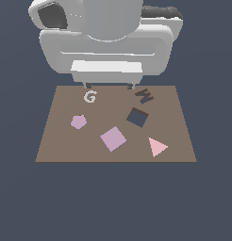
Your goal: Insert a designated object into the corresponding slot on a board.
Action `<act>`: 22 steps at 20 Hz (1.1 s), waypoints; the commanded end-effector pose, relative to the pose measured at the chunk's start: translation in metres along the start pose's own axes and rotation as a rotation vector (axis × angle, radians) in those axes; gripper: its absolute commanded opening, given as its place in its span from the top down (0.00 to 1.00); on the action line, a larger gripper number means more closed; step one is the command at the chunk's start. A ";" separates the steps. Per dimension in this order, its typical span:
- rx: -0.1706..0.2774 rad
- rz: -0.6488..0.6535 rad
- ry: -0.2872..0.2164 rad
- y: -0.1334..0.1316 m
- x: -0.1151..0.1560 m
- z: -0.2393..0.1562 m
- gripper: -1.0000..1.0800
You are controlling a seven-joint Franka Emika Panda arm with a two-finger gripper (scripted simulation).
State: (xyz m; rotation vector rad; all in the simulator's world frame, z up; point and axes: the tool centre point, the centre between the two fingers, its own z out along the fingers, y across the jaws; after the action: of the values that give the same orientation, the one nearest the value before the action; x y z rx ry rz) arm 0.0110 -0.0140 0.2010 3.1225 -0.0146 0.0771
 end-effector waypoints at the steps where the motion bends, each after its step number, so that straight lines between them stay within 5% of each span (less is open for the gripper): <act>1: 0.000 0.000 0.000 0.000 0.000 0.000 0.04; 12: 0.005 -0.077 -0.005 0.002 0.008 0.019 0.04; 22: 0.018 -0.298 -0.019 0.002 0.031 0.073 0.04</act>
State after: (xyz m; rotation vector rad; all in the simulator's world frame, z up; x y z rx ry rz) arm 0.0407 -0.0180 0.1398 3.1084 0.3851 0.0482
